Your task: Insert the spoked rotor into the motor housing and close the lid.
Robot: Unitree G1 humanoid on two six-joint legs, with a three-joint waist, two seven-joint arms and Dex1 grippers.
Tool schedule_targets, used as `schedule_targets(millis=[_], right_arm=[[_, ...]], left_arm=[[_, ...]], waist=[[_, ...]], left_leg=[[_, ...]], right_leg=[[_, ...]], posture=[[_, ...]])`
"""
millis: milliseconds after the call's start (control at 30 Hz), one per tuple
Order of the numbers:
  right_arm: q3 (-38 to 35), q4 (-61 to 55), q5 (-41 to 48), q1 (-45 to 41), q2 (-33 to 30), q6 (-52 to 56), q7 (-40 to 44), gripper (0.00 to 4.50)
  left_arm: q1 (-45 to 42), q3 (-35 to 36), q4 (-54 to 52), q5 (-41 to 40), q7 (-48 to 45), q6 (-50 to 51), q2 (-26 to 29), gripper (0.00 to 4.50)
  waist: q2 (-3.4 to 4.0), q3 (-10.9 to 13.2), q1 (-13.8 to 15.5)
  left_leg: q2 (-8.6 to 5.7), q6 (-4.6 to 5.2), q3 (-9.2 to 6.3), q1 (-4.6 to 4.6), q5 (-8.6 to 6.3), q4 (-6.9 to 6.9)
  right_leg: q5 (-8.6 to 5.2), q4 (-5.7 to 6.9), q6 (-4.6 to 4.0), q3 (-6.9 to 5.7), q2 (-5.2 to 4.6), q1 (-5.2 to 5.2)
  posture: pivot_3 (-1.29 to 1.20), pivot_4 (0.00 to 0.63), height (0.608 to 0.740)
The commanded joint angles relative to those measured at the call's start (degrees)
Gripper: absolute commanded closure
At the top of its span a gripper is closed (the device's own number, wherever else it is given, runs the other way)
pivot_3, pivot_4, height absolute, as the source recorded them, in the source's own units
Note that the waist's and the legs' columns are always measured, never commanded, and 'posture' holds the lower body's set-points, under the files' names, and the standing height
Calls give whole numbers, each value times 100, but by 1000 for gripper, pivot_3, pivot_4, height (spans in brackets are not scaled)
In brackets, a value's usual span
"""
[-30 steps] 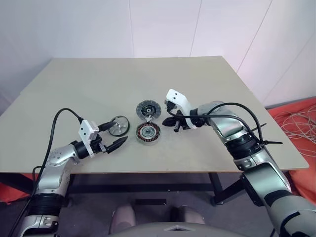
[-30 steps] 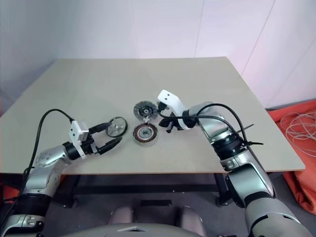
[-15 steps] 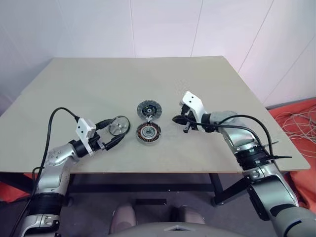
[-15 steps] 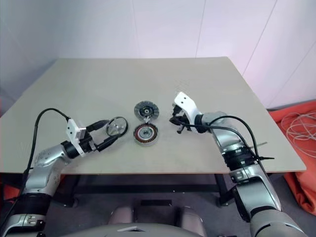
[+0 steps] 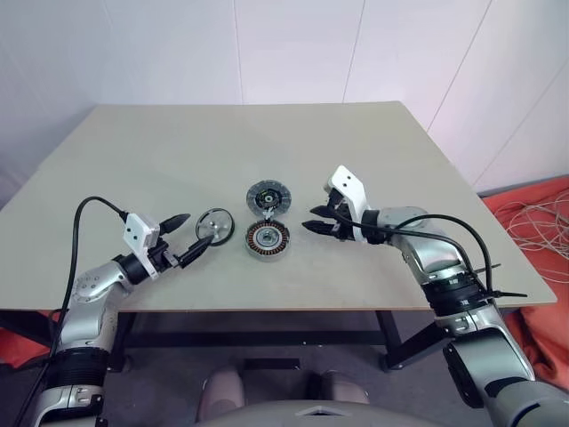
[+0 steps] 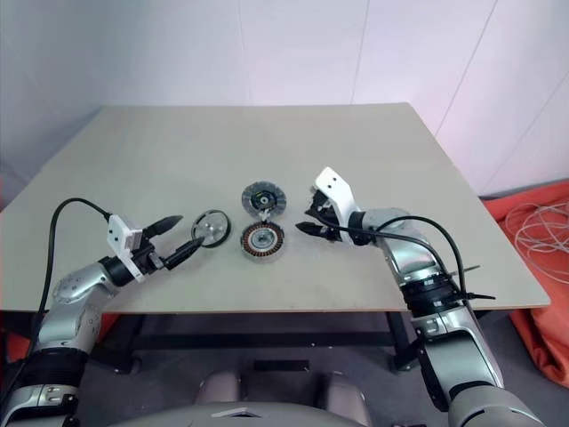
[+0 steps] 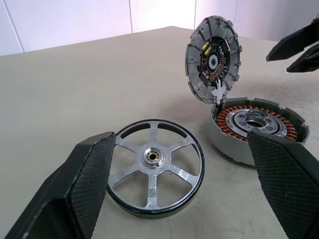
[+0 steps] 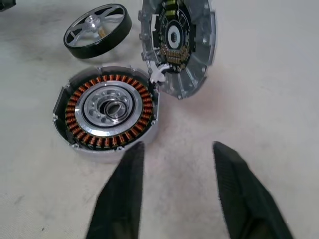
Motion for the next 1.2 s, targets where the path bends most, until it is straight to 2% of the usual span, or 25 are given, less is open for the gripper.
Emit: schedule_targets(millis=[33, 133, 267, 300, 333, 467, 667, 700, 967, 1200], right_arm=[[231, -260, -42, -302, 38, 87, 68, 1002], [443, -208, -88, -472, 78, 200, 135, 40], [536, -10, -81, -774, 199, 509, 90, 40], [562, 21, -55, -853, 219, 633, 113, 469], [595, 37, -47, -916, 231, 741, 138, 668], [733, 85, -98, -1089, 252, 986, 173, 2028], [1083, 172, -322, -1203, 139, 836, 279, 4295], [1106, 197, -338, -1203, 143, 805, 291, 4473], [1480, 549, -758, -1198, 282, 340, 235, 4473], [1496, 731, -895, -1255, 462, 211, 231, 4473]], left_arm=[[-87, 89, -62, -30, -3, -106, 66, 0], [-85, 88, -59, -21, -4, -116, 64, 0], [-86, 80, -64, -16, 2, -126, 51, 0], [-85, 78, -65, -15, 4, -127, 47, 0], [-84, 76, -67, -15, 5, -127, 43, 0], [-77, 63, -77, -11, 13, -130, 24, 0], [-75, 49, -84, -6, 5, -140, 5, 0], [-76, 47, -77, -4, 2, -147, 2, 0], [-51, -48, -201, -6, -16, -131, -80, 0], [-41, -89, -259, 4, -7, -119, -93, 0]], waist=[[0, 0, 0], [0, 0, -1], [1, 0, -2], [0, 0, -2], [1, 0, -2], [0, 0, 6], [0, 0, 3], [0, 0, 2], [0, 0, -2], [0, 0, -4]], left_leg=[[1, 0, 0, 0, 0, -1], [1, 0, 0, -1, 0, -2], [1, 0, -1, -4, 0, -3], [1, 0, -2, -3, 0, -3], [1, 0, -1, -2, 0, -3], [1, 0, -2, -2, 0, -2], [2, 0, -3, -2, 0, -3], [1, 0, -4, -3, 0, -4], [1, -1, -4, -2, 0, -3], [3, -1, -4, -2, 0, -3]], right_leg=[[0, 0, 0, 0, 0, 0], [0, 0, 0, 0, 0, -2], [0, 0, 0, 0, 0, -3], [0, 1, -1, 0, 0, -3], [0, 1, 0, 0, 0, -3], [0, 1, 0, 0, 0, -2], [0, 1, 0, 0, 0, -2], [0, 1, -1, 1, 0, -2], [0, 2, -1, 1, 0, -2], [1, 3, -1, 1, 0, -2]], posture=[[0, 0, 740], [0, 0, 740], [0, 0, 740], [0, 0, 740], [0, 0, 740], [0, 0, 740], [0, 0, 740], [0, 0, 740], [0, 0, 740], [0, 0, 740]])
